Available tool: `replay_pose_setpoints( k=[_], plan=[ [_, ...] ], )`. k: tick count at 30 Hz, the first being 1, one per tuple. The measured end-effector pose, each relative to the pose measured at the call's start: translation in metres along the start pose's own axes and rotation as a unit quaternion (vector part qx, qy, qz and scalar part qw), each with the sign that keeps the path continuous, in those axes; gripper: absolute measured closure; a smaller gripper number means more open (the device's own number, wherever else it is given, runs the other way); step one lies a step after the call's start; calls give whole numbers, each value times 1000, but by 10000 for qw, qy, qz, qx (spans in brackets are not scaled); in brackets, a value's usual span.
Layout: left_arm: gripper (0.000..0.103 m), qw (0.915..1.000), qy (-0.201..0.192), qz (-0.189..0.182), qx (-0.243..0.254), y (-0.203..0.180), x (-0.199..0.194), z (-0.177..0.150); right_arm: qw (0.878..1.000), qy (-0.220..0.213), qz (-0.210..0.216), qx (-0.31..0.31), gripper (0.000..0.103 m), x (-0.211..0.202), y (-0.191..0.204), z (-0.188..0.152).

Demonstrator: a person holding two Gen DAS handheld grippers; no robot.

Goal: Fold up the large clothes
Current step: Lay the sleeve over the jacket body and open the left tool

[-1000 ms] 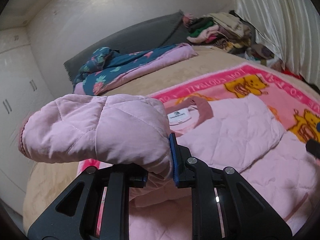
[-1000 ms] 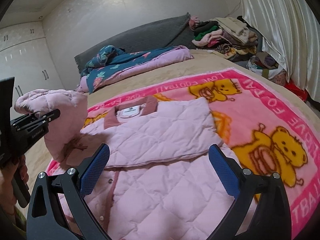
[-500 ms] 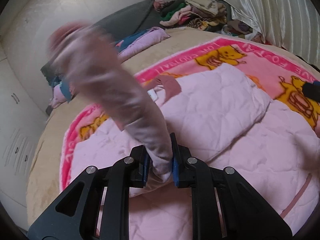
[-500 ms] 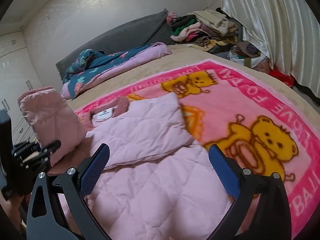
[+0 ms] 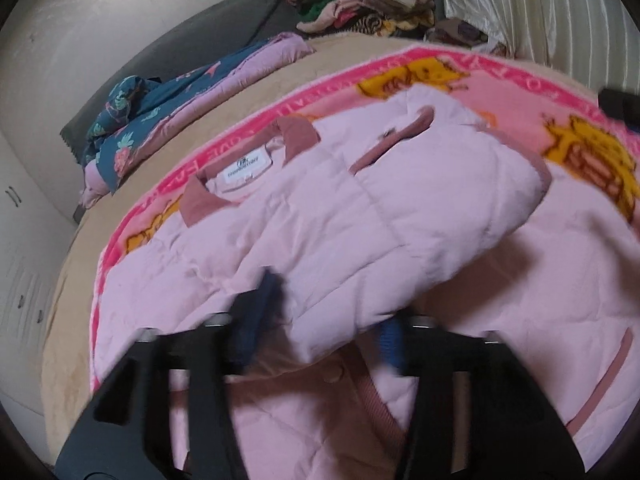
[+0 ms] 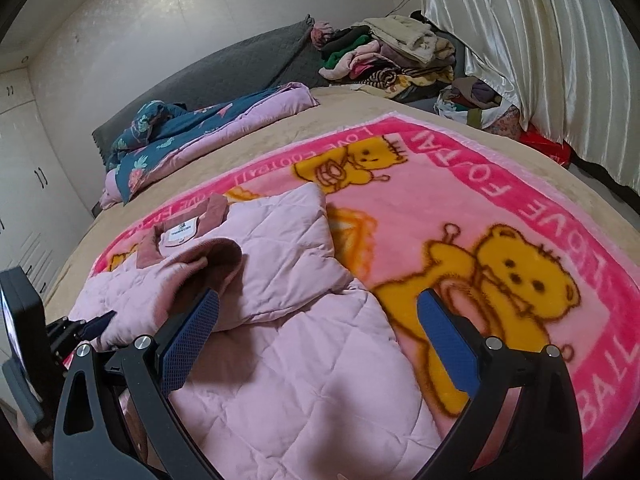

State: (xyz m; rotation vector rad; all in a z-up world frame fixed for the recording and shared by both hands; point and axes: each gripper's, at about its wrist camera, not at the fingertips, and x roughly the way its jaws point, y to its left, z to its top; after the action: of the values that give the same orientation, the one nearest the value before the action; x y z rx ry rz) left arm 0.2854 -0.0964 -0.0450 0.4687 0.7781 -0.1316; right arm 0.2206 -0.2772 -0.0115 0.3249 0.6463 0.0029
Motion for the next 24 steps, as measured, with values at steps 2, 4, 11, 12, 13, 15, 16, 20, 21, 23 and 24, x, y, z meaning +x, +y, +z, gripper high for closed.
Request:
replay_pose_setpoints(
  k=[2,4,11,12,13,15,16,20,21,23,24],
  plan=[
    [35,9999,84,32,95,-1,1,-7,10000,31,19,-24,4,2,2,-1],
    [31,9999,93,-84,117,-1,-3,-14,10000,71,33,-50,4,4,5,-2],
    [9,9932,101,-1027,-538,27,-24,-36,9990,320,300,-112,4,14,21,-5],
    [9,9913,144,-1109,-689,33,-25,-38,9986,373,342,-149,4,17,25,-7],
    [9,9884,204,-1188,-922,46,-24,-40,9982,420,379,-178,4,19,29,-8],
    [9,9840,212,-1271,-1228,61,-25,-43,9969,540,531,-189,4,24,38,-10],
    [9,9807,186,-1304,-1446,72,-26,-45,9964,581,591,-196,4,27,42,-11],
    [9,9724,135,-1252,-1966,103,-28,-43,9937,756,751,-346,4,36,62,-13],
    [9,9711,73,-1164,-2084,112,-30,-40,9927,823,808,-360,4,38,67,-14],
    [9,9671,25,-1072,-2308,126,-30,-34,9900,947,998,-327,4,44,74,-15],
    [9,9642,21,-927,-2486,136,-30,-30,9887,1020,1058,-306,4,49,78,-16]
  ],
)
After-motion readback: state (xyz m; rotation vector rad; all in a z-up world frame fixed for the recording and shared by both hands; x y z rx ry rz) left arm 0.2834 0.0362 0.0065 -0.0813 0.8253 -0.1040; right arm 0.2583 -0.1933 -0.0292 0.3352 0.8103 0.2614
